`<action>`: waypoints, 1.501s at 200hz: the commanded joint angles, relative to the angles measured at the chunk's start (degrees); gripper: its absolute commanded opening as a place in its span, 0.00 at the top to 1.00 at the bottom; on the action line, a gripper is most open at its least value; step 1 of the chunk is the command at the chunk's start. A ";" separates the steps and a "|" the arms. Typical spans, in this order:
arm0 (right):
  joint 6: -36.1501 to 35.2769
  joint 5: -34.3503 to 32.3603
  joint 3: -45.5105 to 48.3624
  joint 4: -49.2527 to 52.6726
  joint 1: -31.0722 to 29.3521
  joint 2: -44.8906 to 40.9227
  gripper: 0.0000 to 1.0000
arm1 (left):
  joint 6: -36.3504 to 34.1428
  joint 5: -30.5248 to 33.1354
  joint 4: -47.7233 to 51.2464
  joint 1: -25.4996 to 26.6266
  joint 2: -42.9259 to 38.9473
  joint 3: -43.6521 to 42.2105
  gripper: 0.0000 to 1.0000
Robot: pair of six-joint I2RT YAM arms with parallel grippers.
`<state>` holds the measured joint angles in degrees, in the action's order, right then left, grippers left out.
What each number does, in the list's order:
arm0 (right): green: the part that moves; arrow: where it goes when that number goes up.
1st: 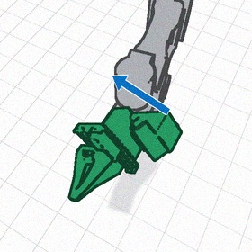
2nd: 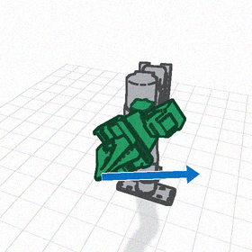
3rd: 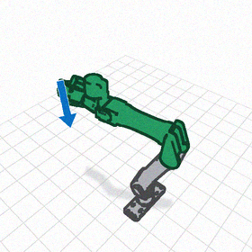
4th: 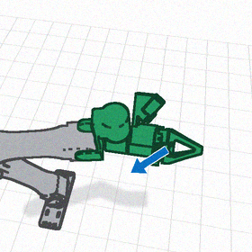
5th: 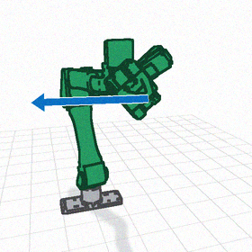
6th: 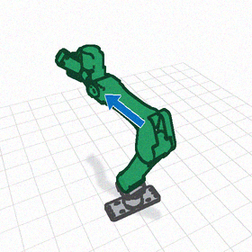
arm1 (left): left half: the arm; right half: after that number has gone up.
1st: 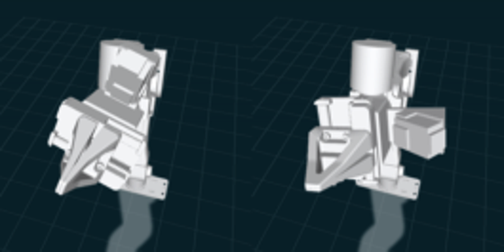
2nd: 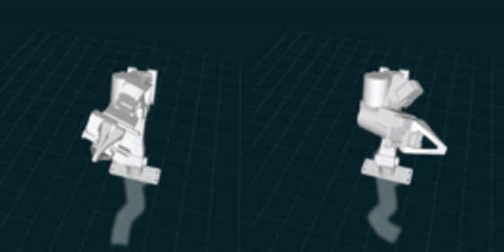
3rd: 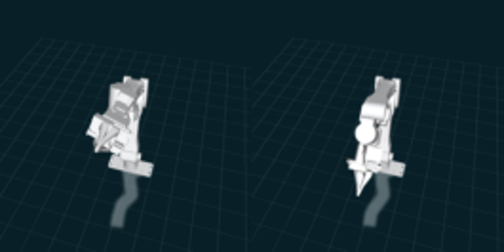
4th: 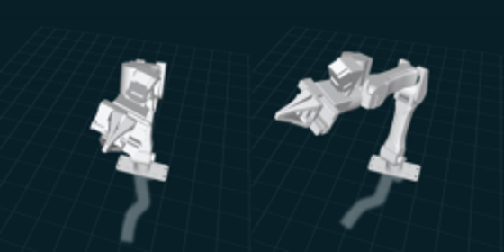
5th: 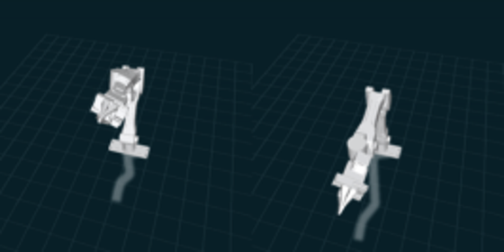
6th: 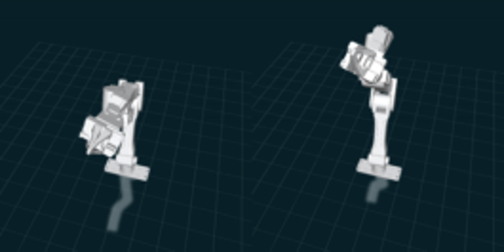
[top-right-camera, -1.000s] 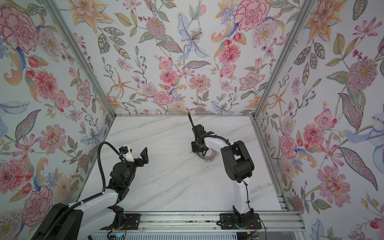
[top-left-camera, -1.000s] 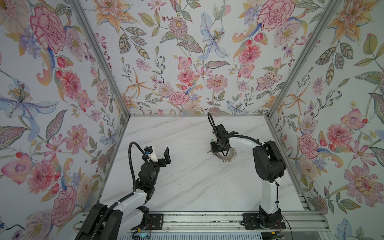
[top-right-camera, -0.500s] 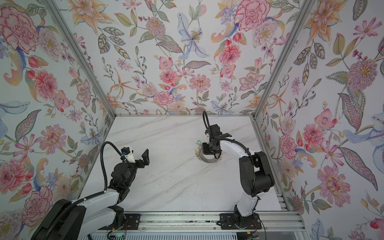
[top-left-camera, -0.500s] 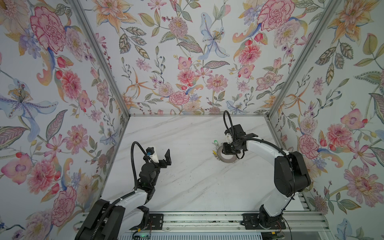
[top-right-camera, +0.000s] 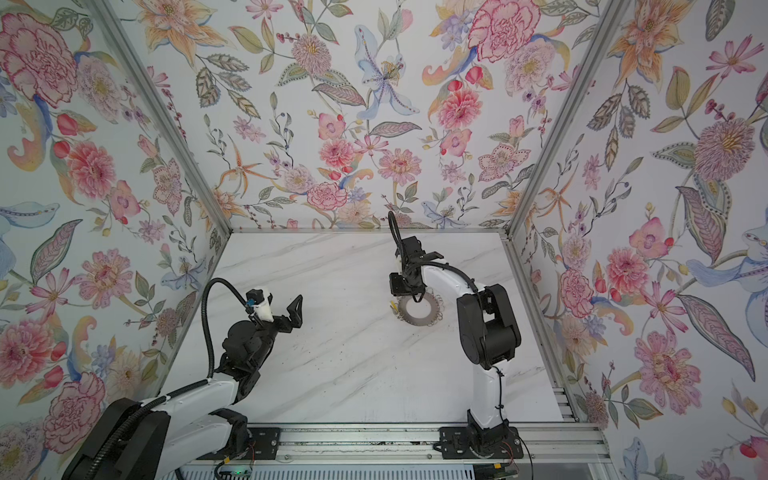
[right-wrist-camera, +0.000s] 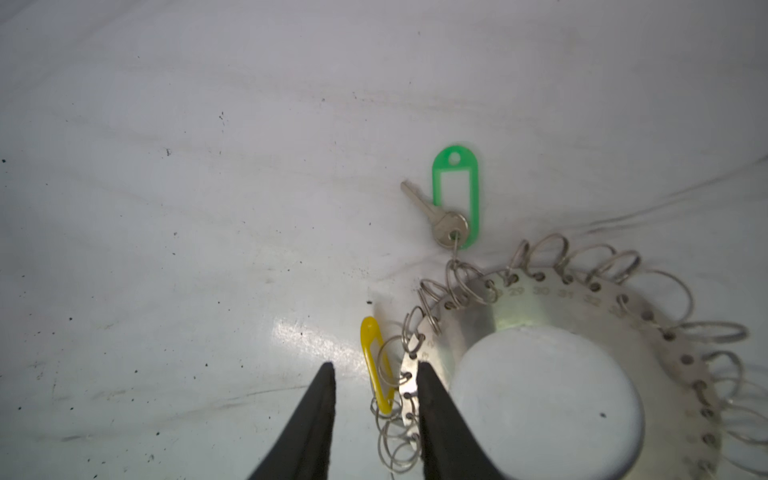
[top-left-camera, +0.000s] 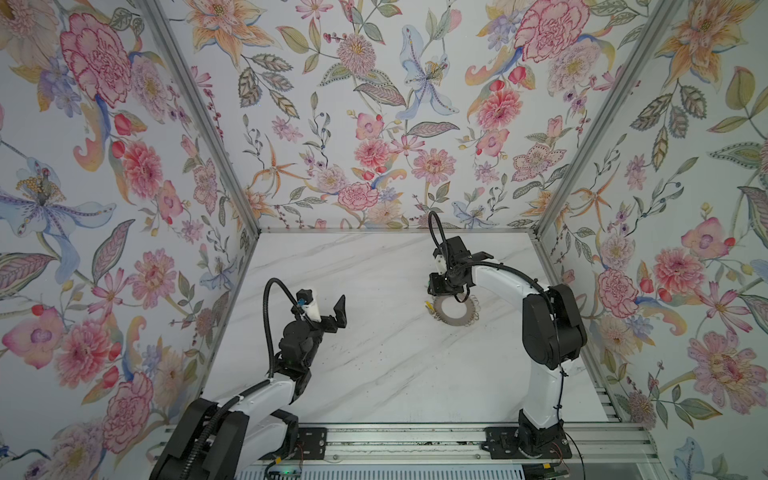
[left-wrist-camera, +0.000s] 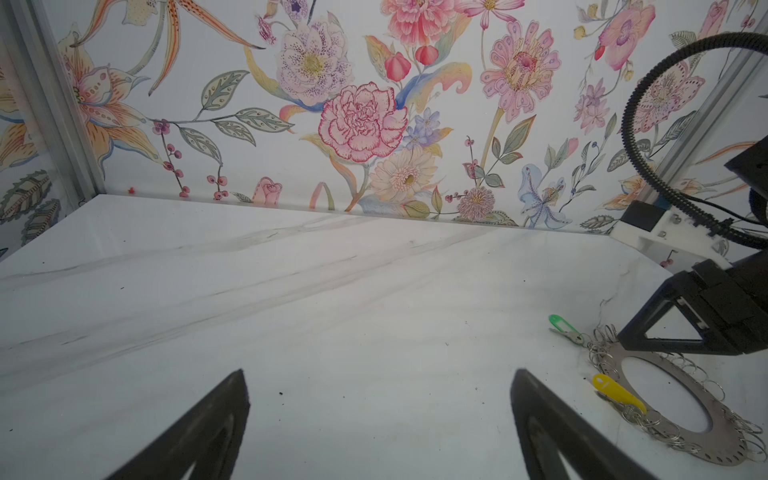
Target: Remove the keys from the keyring
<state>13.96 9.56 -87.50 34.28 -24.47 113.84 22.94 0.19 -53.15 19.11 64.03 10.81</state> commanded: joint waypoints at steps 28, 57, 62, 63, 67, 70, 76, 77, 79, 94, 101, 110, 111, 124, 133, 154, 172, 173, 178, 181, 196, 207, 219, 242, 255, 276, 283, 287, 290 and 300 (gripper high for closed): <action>-0.31 -4.65 -7.38 6.27 0.76 5.86 0.65 | 0.12 -2.13 0.93 0.41 -0.11 1.60 0.01; -1.14 -5.53 -9.45 7.28 2.37 8.09 0.67 | 0.62 -2.56 1.06 0.43 -0.73 1.58 0.01; -1.23 -5.43 -9.51 7.29 2.65 8.50 0.67 | 0.65 -2.62 1.25 0.41 -0.91 1.59 0.01; -1.22 -5.34 -9.56 7.29 2.70 8.54 0.67 | 0.63 -2.68 1.27 0.45 -0.96 1.63 0.01; -1.30 -5.27 -9.75 7.29 2.79 8.78 0.67 | 0.70 -2.80 1.42 0.47 -1.14 1.67 0.01; -1.30 -5.26 -9.86 7.34 2.85 8.99 0.67 | 0.74 -2.89 1.46 0.45 -1.20 1.78 0.01; -1.35 -5.40 -9.96 7.27 3.01 9.20 0.68 | 0.75 -3.07 1.63 0.40 -1.50 1.76 0.01; -1.37 -5.42 -9.97 7.28 3.02 9.25 0.68 | 0.73 -3.08 1.68 0.40 -1.52 1.80 0.01; -1.38 -5.43 -9.97 7.22 2.98 9.33 0.68 | 0.75 -3.08 1.67 0.44 -1.64 1.77 0.01; -1.07 -6.05 -9.58 7.28 2.86 9.64 0.69 | 0.62 -2.76 1.72 0.40 -1.87 1.72 0.01; -1.06 -6.04 -9.53 7.19 2.77 9.88 0.70 | 0.62 -2.58 1.68 0.51 -1.82 1.68 0.01; -1.68 -5.59 -9.57 6.97 2.71 10.39 0.71 | 0.68 -2.68 1.52 0.43 -1.51 1.64 0.01; -1.79 -5.56 -9.64 6.91 2.69 10.46 0.72 | 0.69 -2.66 1.45 0.46 -1.44 1.61 0.01; -2.59 -5.52 -10.92 7.09 2.40 11.70 0.76 | 1.30 -3.20 0.49 0.43 -0.29 1.58 0.01; -3.07 -5.38 -11.54 7.04 2.16 12.29 0.76 | 1.64 -4.13 0.30 0.46 0.62 1.97 0.01; -3.25 -5.72 -11.29 7.19 1.62 12.82 0.76 | 1.86 -5.81 0.85 0.50 1.87 2.90 0.01; -3.46 -7.74 -8.24 7.12 1.30 11.77 0.74 | 1.81 -5.20 0.81 0.50 2.15 2.82 0.01; -3.48 -7.95 -8.05 7.11 1.32 11.63 0.74 | 1.87 -5.20 0.79 0.49 2.15 2.82 0.01; -3.68 -9.06 -6.90 7.07 1.28 11.15 0.74 | 1.85 -5.20 0.74 0.54 2.15 2.81 0.01; -3.73 -9.62 -6.30 7.03 1.33 10.81 0.74 | 1.91 -5.26 0.78 0.55 2.12 2.81 0.01; -4.32 -11.99 -3.40 6.83 1.94 8.68 0.74 | 2.27 -5.94 0.89 0.54 1.74 2.86 0.01; -4.55 -12.94 -0.91 5.86 2.57 6.29 0.73 | 2.37 -5.77 0.81 0.62 1.63 2.69 0.01; -4.26 -12.73 2.23 4.27 3.28 3.12 0.73 | 2.30 -5.30 0.50 0.60 2.08 2.55 0.01; -3.63 -11.02 6.48 2.11 4.50 -2.11 0.73 | 2.57 -5.51 0.33 0.58 3.12 2.81 0.01; -3.81 -9.92 7.87 0.94 4.23 -4.22 0.72 | 3.28 -6.28 0.10 0.65 3.47 2.90 0.01; -3.89 -7.82 7.90 0.18 3.25 -5.08 0.72 | 3.92 -6.82 -0.12 0.75 3.21 2.83 0.01; -4.36 -6.68 7.58 -0.29 2.75 -4.75 0.72 | 3.94 -6.63 -0.12 0.74 3.18 2.79 0.01; -4.53 -6.27 7.25 -0.46 2.48 -4.33 0.72 | 3.81 -6.53 -0.12 0.75 3.05 2.74 0.01; -4.63 -6.15 6.93 -0.38 2.37 -3.95 0.72 | 3.81 -6.45 -0.12 0.73 2.99 2.73 0.01; -4.78 -5.52 5.60 -0.37 1.91 -2.48 0.73 | 3.75 -6.34 -0.05 0.71 2.73 2.65 0.01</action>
<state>10.50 1.02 -80.20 34.94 -21.04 109.49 25.82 -5.50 -52.16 19.20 67.16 12.23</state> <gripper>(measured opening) 0.276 0.990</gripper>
